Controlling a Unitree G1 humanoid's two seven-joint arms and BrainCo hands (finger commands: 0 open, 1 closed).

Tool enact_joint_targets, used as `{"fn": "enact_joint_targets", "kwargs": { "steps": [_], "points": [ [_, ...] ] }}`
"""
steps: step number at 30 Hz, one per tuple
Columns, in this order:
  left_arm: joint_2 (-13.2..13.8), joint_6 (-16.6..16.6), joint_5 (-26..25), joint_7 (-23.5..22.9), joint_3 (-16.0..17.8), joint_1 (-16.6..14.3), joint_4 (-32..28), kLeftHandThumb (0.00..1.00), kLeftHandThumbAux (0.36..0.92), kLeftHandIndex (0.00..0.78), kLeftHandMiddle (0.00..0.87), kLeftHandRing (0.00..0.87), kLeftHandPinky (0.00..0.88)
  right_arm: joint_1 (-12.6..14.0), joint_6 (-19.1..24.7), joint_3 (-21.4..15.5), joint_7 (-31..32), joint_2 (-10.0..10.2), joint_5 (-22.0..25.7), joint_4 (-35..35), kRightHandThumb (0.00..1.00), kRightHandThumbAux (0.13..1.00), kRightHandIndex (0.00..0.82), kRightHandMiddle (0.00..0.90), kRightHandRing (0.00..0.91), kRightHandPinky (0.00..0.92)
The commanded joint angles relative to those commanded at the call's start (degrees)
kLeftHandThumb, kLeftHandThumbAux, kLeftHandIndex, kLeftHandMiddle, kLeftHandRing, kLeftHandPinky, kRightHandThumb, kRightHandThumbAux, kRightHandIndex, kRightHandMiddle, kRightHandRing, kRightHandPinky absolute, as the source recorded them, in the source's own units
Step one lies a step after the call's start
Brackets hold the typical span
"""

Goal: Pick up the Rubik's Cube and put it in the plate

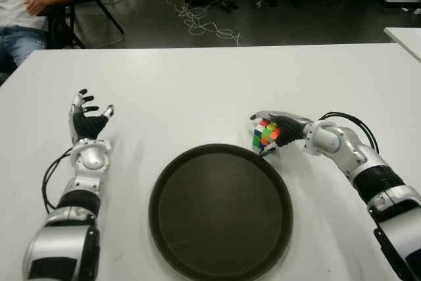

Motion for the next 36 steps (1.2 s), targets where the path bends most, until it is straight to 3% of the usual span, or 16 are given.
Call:
{"fn": "enact_joint_targets", "kwargs": {
  "steps": [7, 14, 24, 31, 36],
  "points": [
    [0.1, 0.1, 0.1, 0.0, -0.1, 0.0, 0.0, 0.093, 0.758, 0.145, 0.206, 0.231, 0.287, -0.3, 0.6, 0.4, -0.3, -0.1, -0.7, -0.3, 0.000, 0.633, 0.075, 0.102, 0.084, 0.027],
    [0.2, -0.3, 0.2, -0.3, -0.3, 0.3, -0.4, 0.096, 0.759, 0.145, 0.212, 0.252, 0.330, -0.6, 1.3, 0.2, 0.2, 0.0, -0.6, -0.3, 0.000, 0.621, 0.071, 0.099, 0.073, 0.006],
    [0.2, 0.2, -0.1, -0.1, 0.1, 0.1, 0.0, 0.089, 0.769, 0.141, 0.193, 0.213, 0.255, -1.2, 0.9, 0.7, 1.1, -0.5, -1.0, -0.3, 0.000, 0.607, 0.071, 0.103, 0.083, 0.026],
    [0.2, -0.2, -0.2, -0.5, 0.1, 0.1, 0.2, 0.101, 0.778, 0.145, 0.235, 0.285, 0.357, -0.6, 0.3, 0.2, 0.8, -0.6, -0.5, -1.0, 0.000, 0.584, 0.087, 0.114, 0.097, 0.039],
    [0.2, -0.2, -0.2, -0.6, 0.2, 0.1, 0.2, 0.101, 0.775, 0.129, 0.234, 0.289, 0.371, -0.8, 0.3, 0.2, 1.2, -0.8, -0.4, -0.9, 0.000, 0.583, 0.090, 0.115, 0.101, 0.044]
  ]
}}
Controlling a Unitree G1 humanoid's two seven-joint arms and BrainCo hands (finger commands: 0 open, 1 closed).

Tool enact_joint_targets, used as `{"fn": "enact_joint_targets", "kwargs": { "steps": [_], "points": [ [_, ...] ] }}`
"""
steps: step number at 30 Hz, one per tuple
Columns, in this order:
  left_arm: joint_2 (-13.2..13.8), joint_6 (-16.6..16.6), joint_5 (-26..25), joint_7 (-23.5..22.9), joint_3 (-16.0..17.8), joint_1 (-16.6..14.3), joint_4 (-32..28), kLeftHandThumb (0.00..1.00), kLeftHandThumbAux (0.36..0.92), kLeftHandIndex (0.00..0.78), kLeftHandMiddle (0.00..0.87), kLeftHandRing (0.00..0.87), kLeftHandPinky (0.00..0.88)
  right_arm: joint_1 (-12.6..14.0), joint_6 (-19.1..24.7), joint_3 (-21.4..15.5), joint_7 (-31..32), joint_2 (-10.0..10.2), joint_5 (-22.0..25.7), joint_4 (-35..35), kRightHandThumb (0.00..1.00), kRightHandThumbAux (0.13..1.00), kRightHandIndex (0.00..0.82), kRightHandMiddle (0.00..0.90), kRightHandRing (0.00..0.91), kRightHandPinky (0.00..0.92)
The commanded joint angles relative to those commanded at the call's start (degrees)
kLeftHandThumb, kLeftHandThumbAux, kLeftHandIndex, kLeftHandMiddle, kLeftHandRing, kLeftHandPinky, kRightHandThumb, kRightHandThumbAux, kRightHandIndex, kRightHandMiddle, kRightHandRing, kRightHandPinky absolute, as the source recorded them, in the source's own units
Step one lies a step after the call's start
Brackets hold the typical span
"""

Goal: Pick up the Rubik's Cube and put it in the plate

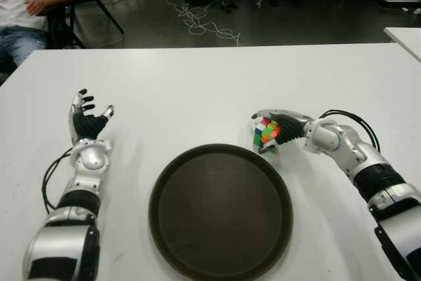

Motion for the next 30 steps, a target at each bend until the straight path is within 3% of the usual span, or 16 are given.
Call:
{"fn": "enact_joint_targets", "kwargs": {
  "steps": [7, 13, 15, 16, 20, 30],
  "points": [
    [0.0, 0.1, 0.0, 0.2, 0.1, 0.0, 0.1, 0.089, 0.786, 0.118, 0.207, 0.250, 0.336, 0.0, 0.7, 0.4, -0.7, 0.1, -1.0, -0.3, 0.000, 0.597, 0.097, 0.118, 0.100, 0.041],
    [0.0, 0.0, 0.1, 0.2, 0.0, 0.1, -0.1, 0.098, 0.794, 0.147, 0.247, 0.303, 0.392, 1.2, -1.3, -1.1, -6.1, 0.4, -0.5, -1.0, 0.000, 0.648, 0.146, 0.145, 0.131, 0.091],
    [0.0, 0.0, 0.2, 0.3, -0.1, 0.1, -0.1, 0.101, 0.791, 0.148, 0.246, 0.305, 0.394, 1.7, -1.6, -1.8, -8.8, 0.8, -0.3, -1.1, 0.000, 0.682, 0.187, 0.171, 0.164, 0.150],
    [0.0, 0.0, 0.2, 0.3, -0.1, 0.1, -0.1, 0.096, 0.789, 0.148, 0.248, 0.317, 0.422, 1.9, -1.6, -2.2, -10.2, 1.0, -0.2, -1.0, 0.000, 0.732, 0.265, 0.249, 0.262, 0.258],
    [0.0, 0.0, 0.0, 0.3, 0.1, 0.0, 0.0, 0.104, 0.785, 0.148, 0.254, 0.338, 0.455, 2.5, -1.0, -3.0, -14.3, 1.7, 0.0, -1.0, 0.066, 0.800, 0.417, 0.443, 0.491, 0.486],
    [-0.1, -0.9, -0.4, 0.1, 0.5, -0.1, 0.5, 0.123, 0.776, 0.143, 0.253, 0.326, 0.422, 3.2, 0.5, -5.0, -17.1, 3.3, 2.2, -0.8, 0.163, 0.813, 0.505, 0.660, 0.693, 0.705]
  ]
}}
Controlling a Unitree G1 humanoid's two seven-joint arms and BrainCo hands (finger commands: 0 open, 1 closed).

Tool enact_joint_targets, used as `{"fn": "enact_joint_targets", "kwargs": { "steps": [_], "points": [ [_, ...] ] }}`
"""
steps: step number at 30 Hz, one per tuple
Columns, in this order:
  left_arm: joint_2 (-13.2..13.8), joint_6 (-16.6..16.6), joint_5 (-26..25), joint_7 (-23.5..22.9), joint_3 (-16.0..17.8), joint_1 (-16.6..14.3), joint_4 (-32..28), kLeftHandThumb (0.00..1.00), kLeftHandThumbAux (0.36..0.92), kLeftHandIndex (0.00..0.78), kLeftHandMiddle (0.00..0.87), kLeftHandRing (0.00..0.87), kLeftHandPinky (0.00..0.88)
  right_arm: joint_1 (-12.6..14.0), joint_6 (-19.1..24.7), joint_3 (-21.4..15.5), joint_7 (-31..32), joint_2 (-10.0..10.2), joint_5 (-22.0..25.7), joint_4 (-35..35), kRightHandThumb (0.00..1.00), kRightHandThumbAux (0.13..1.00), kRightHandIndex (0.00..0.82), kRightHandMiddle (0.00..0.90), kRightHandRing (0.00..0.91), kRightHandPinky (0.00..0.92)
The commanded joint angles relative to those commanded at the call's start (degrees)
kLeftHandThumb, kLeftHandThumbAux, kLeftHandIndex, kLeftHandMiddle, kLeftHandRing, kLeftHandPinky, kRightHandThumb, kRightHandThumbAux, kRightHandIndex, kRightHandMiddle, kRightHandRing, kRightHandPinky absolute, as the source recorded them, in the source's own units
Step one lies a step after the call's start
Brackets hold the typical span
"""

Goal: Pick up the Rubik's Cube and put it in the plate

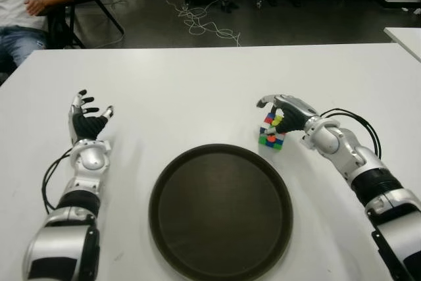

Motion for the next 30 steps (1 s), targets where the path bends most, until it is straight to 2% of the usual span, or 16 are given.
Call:
{"fn": "enact_joint_targets", "kwargs": {
  "steps": [3, 6, 12, 17, 22, 25, 27, 30],
  "points": [
    [0.0, 0.2, 0.2, 0.1, -0.1, 0.0, -0.1, 0.110, 0.776, 0.141, 0.258, 0.342, 0.439, 0.2, 0.4, -0.6, 0.3, 0.3, 0.7, -0.2, 0.179, 0.814, 0.520, 0.699, 0.728, 0.736],
    [0.0, 0.5, 0.3, 0.3, -0.2, 0.0, -0.1, 0.103, 0.776, 0.138, 0.247, 0.327, 0.418, 0.4, 0.6, -0.9, 0.4, 0.6, 1.2, -0.4, 0.178, 0.806, 0.527, 0.719, 0.744, 0.749],
    [0.1, 0.2, 0.4, 0.2, -0.3, 0.1, -0.2, 0.113, 0.773, 0.135, 0.225, 0.286, 0.385, 0.6, 1.5, -1.5, 1.0, 0.9, 2.0, -0.8, 0.150, 0.798, 0.516, 0.722, 0.752, 0.762],
    [0.1, -0.1, 0.3, 0.1, -0.3, 0.1, -0.3, 0.126, 0.779, 0.134, 0.221, 0.276, 0.376, 0.8, 2.6, -2.1, 2.2, 1.2, 3.0, -1.3, 0.163, 0.812, 0.547, 0.740, 0.764, 0.769],
    [0.0, 0.0, 0.2, -0.1, -0.2, 0.2, -0.4, 0.130, 0.779, 0.132, 0.222, 0.275, 0.375, 1.1, 3.4, -2.5, 3.0, 1.3, 3.6, -2.4, 0.148, 0.813, 0.540, 0.741, 0.766, 0.773],
    [0.0, 0.2, 0.2, -0.3, -0.2, 0.2, -0.5, 0.117, 0.783, 0.137, 0.260, 0.349, 0.468, 1.3, 3.3, -2.7, 3.0, 1.3, 3.6, -3.0, 0.112, 0.813, 0.515, 0.742, 0.770, 0.774],
    [0.0, 0.3, 0.2, -0.4, -0.2, 0.2, -0.5, 0.110, 0.785, 0.138, 0.275, 0.374, 0.497, 1.3, 3.2, -2.7, 2.9, 1.2, 3.6, -3.2, 0.098, 0.815, 0.507, 0.740, 0.771, 0.774],
    [0.1, 0.4, 0.2, -0.3, -0.2, 0.2, -0.5, 0.106, 0.785, 0.138, 0.283, 0.377, 0.482, 1.3, 2.8, -2.8, 2.9, 1.3, 3.7, -3.0, 0.105, 0.823, 0.501, 0.732, 0.765, 0.770]
  ]
}}
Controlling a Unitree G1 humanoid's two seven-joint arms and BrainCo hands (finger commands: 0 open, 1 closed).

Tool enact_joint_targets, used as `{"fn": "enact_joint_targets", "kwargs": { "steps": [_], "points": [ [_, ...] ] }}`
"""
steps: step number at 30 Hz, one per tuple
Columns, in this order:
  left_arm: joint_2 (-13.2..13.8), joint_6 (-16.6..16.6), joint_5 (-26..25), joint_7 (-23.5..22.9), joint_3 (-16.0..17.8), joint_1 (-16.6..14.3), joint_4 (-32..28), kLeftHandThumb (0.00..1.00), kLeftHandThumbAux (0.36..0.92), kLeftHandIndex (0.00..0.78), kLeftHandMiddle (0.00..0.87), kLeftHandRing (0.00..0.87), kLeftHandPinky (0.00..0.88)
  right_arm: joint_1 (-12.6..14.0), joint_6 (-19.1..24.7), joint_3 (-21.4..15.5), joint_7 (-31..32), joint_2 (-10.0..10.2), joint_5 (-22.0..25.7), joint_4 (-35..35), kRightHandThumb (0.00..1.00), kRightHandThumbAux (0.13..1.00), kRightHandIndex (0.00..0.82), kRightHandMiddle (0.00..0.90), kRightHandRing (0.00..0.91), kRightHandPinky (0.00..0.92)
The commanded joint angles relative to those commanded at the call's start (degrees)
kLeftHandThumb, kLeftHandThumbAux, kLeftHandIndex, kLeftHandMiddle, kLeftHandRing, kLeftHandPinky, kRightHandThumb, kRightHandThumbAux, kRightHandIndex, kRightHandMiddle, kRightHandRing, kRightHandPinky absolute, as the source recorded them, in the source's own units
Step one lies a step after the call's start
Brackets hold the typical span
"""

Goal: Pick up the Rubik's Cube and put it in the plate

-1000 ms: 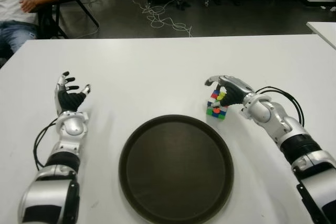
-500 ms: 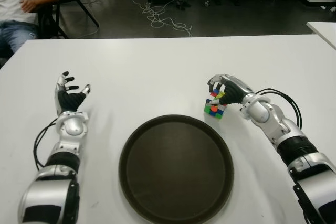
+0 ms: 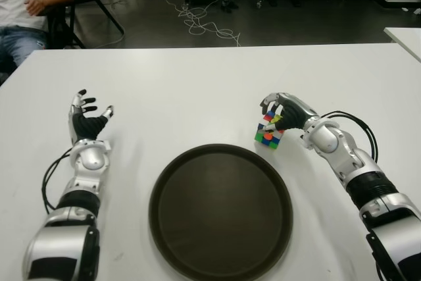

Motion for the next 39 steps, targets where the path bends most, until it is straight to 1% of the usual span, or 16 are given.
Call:
{"fn": "enact_joint_targets", "kwargs": {
  "steps": [3, 6, 8, 11, 14, 18, 21, 23, 26, 30, 33, 39],
  "points": [
    [0.0, 0.1, 0.1, 0.1, 0.0, 0.0, 0.0, 0.110, 0.784, 0.135, 0.262, 0.340, 0.434, -0.2, -0.3, 0.0, 0.0, 0.1, 0.1, 0.5, 0.108, 0.820, 0.501, 0.725, 0.757, 0.766],
    [0.1, 0.1, 0.1, 0.1, 0.0, -0.1, 0.1, 0.113, 0.785, 0.135, 0.249, 0.317, 0.412, -0.3, -0.7, 0.1, -0.1, 0.0, 0.0, 0.8, 0.090, 0.815, 0.498, 0.720, 0.752, 0.763],
    [0.1, 0.1, 0.1, 0.1, 0.0, 0.0, 0.1, 0.113, 0.778, 0.136, 0.228, 0.282, 0.360, -0.3, -0.9, 0.2, -0.1, 0.0, -0.1, 0.9, 0.079, 0.814, 0.494, 0.722, 0.755, 0.766],
    [0.1, 0.0, 0.2, 0.2, -0.1, 0.0, 0.1, 0.113, 0.770, 0.139, 0.213, 0.259, 0.334, -0.3, -0.9, 0.1, 0.2, -0.1, 0.1, 1.0, 0.075, 0.811, 0.495, 0.718, 0.752, 0.763],
    [0.1, -0.1, 0.3, 0.2, -0.2, 0.0, 0.1, 0.114, 0.762, 0.143, 0.204, 0.243, 0.324, -0.3, -0.9, 0.1, 0.3, 0.0, 0.2, 1.0, 0.078, 0.808, 0.499, 0.710, 0.747, 0.758],
    [0.1, -0.3, 0.4, 0.2, -0.2, 0.1, 0.0, 0.114, 0.762, 0.151, 0.205, 0.245, 0.332, -0.3, -1.1, 0.0, 0.1, 0.0, 0.2, 1.0, 0.098, 0.814, 0.520, 0.721, 0.754, 0.768],
    [0.0, -0.3, 0.3, 0.3, -0.2, 0.1, -0.1, 0.116, 0.758, 0.155, 0.202, 0.237, 0.314, -0.3, -1.2, 0.0, -0.1, 0.0, 0.2, 1.0, 0.109, 0.816, 0.526, 0.730, 0.762, 0.775],
    [0.0, -0.3, 0.3, 0.3, -0.2, 0.1, -0.1, 0.119, 0.757, 0.155, 0.212, 0.260, 0.349, -0.3, -1.2, -0.1, -0.2, 0.0, 0.1, 1.0, 0.100, 0.813, 0.530, 0.728, 0.758, 0.766],
    [0.0, 0.0, 0.5, 0.6, -0.3, 0.0, -0.1, 0.122, 0.759, 0.158, 0.218, 0.271, 0.359, -0.3, -0.9, -0.2, -0.4, 0.1, 0.2, 1.0, 0.097, 0.813, 0.528, 0.722, 0.752, 0.758],
    [0.2, 0.3, 0.8, 0.9, -0.5, 0.0, -0.1, 0.125, 0.761, 0.156, 0.221, 0.263, 0.333, -0.3, -0.2, -0.8, -0.7, 0.5, 0.5, 0.9, 0.166, 0.828, 0.541, 0.727, 0.754, 0.759],
    [0.2, 0.3, 0.9, 0.8, -0.6, 0.0, -0.2, 0.123, 0.761, 0.153, 0.223, 0.264, 0.334, -0.3, 0.3, -1.3, -1.7, 1.0, 0.7, 0.9, 0.182, 0.838, 0.551, 0.733, 0.757, 0.759],
    [0.2, 0.2, 0.8, 0.6, -0.7, 0.1, -0.2, 0.107, 0.762, 0.140, 0.215, 0.249, 0.312, -0.3, 0.5, -2.3, -3.0, 1.6, 1.2, 1.1, 0.174, 0.838, 0.520, 0.733, 0.764, 0.767]
  ]
}}
